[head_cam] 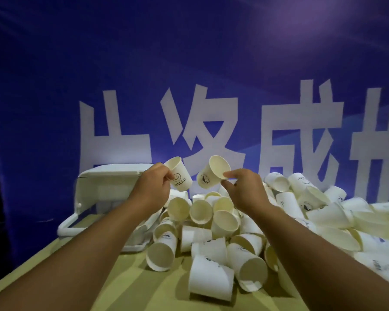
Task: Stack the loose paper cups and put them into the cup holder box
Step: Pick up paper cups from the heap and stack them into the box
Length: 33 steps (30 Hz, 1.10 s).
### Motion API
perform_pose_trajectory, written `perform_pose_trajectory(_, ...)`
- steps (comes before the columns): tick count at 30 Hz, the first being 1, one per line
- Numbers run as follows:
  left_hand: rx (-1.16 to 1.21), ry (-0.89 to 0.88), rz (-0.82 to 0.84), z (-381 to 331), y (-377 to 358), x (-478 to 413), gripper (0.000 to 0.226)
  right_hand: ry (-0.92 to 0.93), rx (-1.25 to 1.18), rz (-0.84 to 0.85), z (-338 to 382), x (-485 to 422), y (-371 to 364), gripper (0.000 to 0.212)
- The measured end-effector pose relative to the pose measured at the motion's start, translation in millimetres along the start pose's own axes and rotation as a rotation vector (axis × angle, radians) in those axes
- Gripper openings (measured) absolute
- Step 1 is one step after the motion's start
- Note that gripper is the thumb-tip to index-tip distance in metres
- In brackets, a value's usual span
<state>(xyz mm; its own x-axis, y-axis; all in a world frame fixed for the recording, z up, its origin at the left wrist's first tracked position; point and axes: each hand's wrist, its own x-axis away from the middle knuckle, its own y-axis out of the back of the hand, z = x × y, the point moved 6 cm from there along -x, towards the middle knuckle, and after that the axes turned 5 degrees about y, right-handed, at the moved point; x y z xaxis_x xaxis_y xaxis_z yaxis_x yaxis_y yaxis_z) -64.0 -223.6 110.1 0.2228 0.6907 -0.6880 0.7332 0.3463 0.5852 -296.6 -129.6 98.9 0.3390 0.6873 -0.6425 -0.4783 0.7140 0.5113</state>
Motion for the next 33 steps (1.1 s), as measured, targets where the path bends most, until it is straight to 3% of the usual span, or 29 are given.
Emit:
perform_pose_trajectory(10, 0.015, -0.008, -0.260, 89.3, 44.2, 52.3, 0.022, 0.003, -0.194, 0.001, 65.3, 14.2, -75.5, 0.024)
perform_pose_trajectory(17, -0.010, -0.006, -0.257, 116.3, 38.0, 62.2, 0.028, -0.013, -0.183, 0.016, 86.5, 7.0, -113.6, 0.024)
perform_pose_trajectory(26, -0.233, 0.075, 0.013, 120.8, 11.4, 67.0, 0.012, 0.049, -0.105, 0.031, 107.4, 8.1, -138.6, 0.024)
perform_pose_trajectory(29, -0.345, 0.193, 0.138, 123.6, 3.7, 69.8, 0.009, 0.103, -0.040, 0.065, 110.4, 10.4, -145.8, 0.023)
perform_pose_trajectory(33, -0.140, 0.305, 0.117, 127.8, 3.0, 71.2, 0.024, 0.183, 0.044, 0.131, 116.6, 16.2, -157.5, 0.019)
